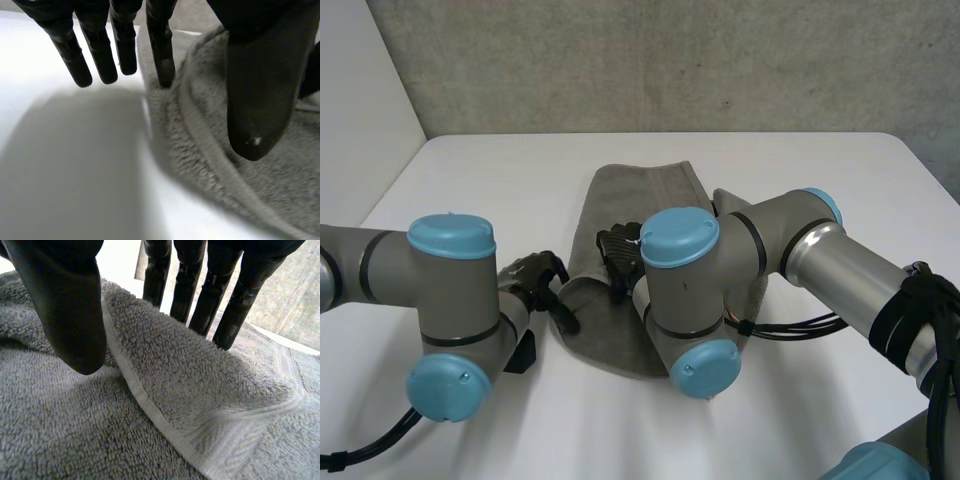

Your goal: Fold the towel.

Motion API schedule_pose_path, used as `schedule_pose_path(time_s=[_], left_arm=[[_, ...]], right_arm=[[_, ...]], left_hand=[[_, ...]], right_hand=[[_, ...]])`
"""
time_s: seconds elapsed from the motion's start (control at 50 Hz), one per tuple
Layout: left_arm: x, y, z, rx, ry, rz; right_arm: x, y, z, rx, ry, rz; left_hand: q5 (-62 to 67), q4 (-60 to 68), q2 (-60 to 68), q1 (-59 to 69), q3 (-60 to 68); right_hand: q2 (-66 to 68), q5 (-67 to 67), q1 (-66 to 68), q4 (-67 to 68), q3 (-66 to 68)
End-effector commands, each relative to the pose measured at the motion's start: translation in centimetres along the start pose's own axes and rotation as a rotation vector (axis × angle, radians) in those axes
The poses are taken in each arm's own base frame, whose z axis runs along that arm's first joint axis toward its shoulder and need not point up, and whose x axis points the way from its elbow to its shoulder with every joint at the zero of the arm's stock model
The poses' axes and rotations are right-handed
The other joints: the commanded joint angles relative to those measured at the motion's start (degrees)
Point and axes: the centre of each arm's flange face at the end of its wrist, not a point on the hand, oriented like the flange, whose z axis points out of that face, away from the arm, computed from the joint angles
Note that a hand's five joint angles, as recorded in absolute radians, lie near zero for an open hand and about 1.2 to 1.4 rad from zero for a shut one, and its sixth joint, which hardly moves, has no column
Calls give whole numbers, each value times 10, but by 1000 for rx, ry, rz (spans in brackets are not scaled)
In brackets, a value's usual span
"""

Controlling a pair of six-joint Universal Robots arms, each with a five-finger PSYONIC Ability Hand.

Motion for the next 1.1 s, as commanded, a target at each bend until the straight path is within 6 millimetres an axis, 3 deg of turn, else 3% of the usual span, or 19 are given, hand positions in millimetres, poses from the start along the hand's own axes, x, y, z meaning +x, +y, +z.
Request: schedule_pose_path(time_s=[0.02, 0.38, 0.48, 0.52, 0.56, 0.66, 0.7, 0.74, 0.76, 0.8, 0.82, 0.84, 0.86, 0.9, 0.92, 0.96, 1.02, 1.1], left_arm=[[-3, 7, 8, -6, -35, 20], [-4, 10, 9, -14, -39, 45], [-4, 11, 9, -16, -37, 45], [-4, 11, 9, -15, -35, 47], [-4, 11, 8, -17, -36, 48], [-2, 12, 8, -17, -30, 50], [-2, 12, 8, -19, -29, 54], [-2, 13, 10, -17, -26, 71], [-2, 13, 10, -17, -26, 71], [0, 10, 14, -6, -21, 90], [0, 10, 14, -6, -21, 90], [1, 8, 17, 0, -20, 96], [1, 8, 17, 0, -20, 96], [4, 2, 20, 21, -11, 92], [4, 2, 20, 21, -11, 92], [8, -6, 22, 47, -2, 85], [9, -9, 23, 58, 2, 80], [14, -17, 24, 84, 16, 70]], right_arm=[[-1, -4, 4, 23, -8, 31], [-2, 3, 14, 22, -8, 36], [-2, 9, 16, 11, -8, 31], [-3, 9, 17, 14, -12, 32], [-3, 8, 17, 19, -14, 31], [-5, -3, 18, 49, -42, 34], [-7, -10, 18, 69, -57, 37], [-5, -35, 15, 132, -71, 40], [-5, -35, 15, 132, -71, 40], [-1, -71, 8, 219, -70, 38], [-1, -71, 8, 219, -70, 38], [1, -90, 3, 266, -67, 41], [2, -90, 3, 267, -67, 41], [19, -126, -7, 344, -35, 54], [20, -126, -7, 345, -35, 54], [35, -151, -19, 382, -8, 61], [37, -159, -25, 387, -4, 61], [43, -173, -40, 381, 6, 66]], left_hand=[[80, 85, 84, 81, 84], [109, 114, 113, 110, 113], [116, 121, 119, 117, 120], [129, 134, 133, 130, 133], [146, 151, 149, 147, 150], [258, 263, 262, 260, 262], [301, 306, 304, 302, 305], [328, 333, 331, 329, 331], [328, 333, 331, 329, 331], [311, 316, 315, 312, 315], [311, 316, 314, 312, 315], [296, 301, 299, 297, 300], [296, 301, 299, 297, 300], [285, 291, 289, 287, 289], [285, 291, 289, 287, 289], [280, 286, 284, 282, 284], [275, 281, 279, 277, 279], [171, 177, 175, 173, 175]], right_hand=[[30, 32, 32, 31, 30], [-12, -10, -10, -11, -12], [117, 120, 119, 118, 117], [308, 310, 310, 309, 308], [382, 385, 384, 383, 382], [386, 388, 388, 387, 386], [386, 388, 388, 387, 386], [386, 388, 388, 387, 386], [386, 388, 388, 387, 386], [386, 388, 388, 387, 386], [386, 388, 388, 387, 386], [386, 388, 388, 387, 386], [386, 388, 388, 387, 386], [386, 388, 388, 387, 386], [386, 388, 388, 387, 386], [386, 388, 388, 387, 386], [386, 388, 388, 387, 386], [386, 388, 388, 387, 386]])
